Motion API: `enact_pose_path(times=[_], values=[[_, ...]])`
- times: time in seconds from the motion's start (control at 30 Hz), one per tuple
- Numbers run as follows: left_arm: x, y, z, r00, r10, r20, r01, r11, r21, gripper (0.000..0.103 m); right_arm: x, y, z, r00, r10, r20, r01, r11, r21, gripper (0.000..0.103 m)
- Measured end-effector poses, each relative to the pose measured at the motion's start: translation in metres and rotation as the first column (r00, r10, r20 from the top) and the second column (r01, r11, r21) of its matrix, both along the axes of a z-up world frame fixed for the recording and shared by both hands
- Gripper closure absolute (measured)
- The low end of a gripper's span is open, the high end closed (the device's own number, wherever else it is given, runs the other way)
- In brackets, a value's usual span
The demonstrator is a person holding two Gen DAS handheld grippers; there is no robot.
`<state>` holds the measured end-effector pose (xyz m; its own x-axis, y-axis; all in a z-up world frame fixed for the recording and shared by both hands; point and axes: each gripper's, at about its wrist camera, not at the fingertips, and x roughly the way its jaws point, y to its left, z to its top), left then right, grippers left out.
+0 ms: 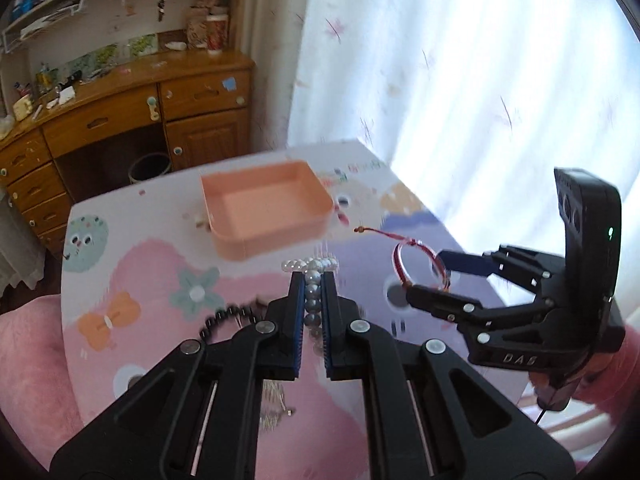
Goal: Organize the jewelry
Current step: 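Carry both pieces over the pink tray and open both tools to drop them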
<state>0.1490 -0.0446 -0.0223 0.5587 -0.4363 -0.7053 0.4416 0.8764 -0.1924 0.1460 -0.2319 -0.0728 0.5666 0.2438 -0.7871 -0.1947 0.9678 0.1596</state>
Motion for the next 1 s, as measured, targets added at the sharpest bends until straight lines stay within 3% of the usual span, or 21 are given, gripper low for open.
enact_pose_path(times=[0.17,0.33,0.5,0.83,0.93,0.97,1.0], values=[[0.044,0.007,0.033,0.997,0.056,0.054,-0.052,0.996,-0.072,0.098,0.058,0.002,0.029,0.998,-0.017,0.059,0.016,1.000,0.017,0.043],[0.097,0.015,0.040,0.993,0.118,0.022,-0.113,0.977,-0.180,0.098,0.119,0.003,0.042,0.993,-0.028,0.118,0.023,0.999,0.040,0.043],[0.145,0.004,0.014,0.987,0.162,-0.018,-0.162,0.967,-0.195,0.098,0.169,-0.001,0.027,0.994,-0.021,0.108,0.014,0.998,0.063,0.043],[0.182,-0.007,-0.049,0.974,0.199,-0.105,-0.216,0.958,-0.189,0.098,0.223,-0.013,-0.032,0.999,-0.032,0.019,0.029,0.991,0.132,0.041],[0.189,-0.005,-0.058,0.968,0.204,-0.147,-0.227,0.961,-0.160,0.095,0.219,-0.008,-0.044,0.998,-0.047,0.036,0.044,0.996,0.073,0.014],[0.190,-0.004,-0.063,0.964,0.213,-0.162,-0.236,0.962,-0.137,0.088,0.217,-0.006,-0.046,0.997,-0.044,0.057,0.041,0.998,0.055,0.009],[0.190,-0.002,-0.066,0.959,0.223,-0.176,-0.245,0.962,-0.116,0.075,0.214,-0.005,-0.047,0.996,-0.039,0.076,0.036,0.998,0.045,0.009]])
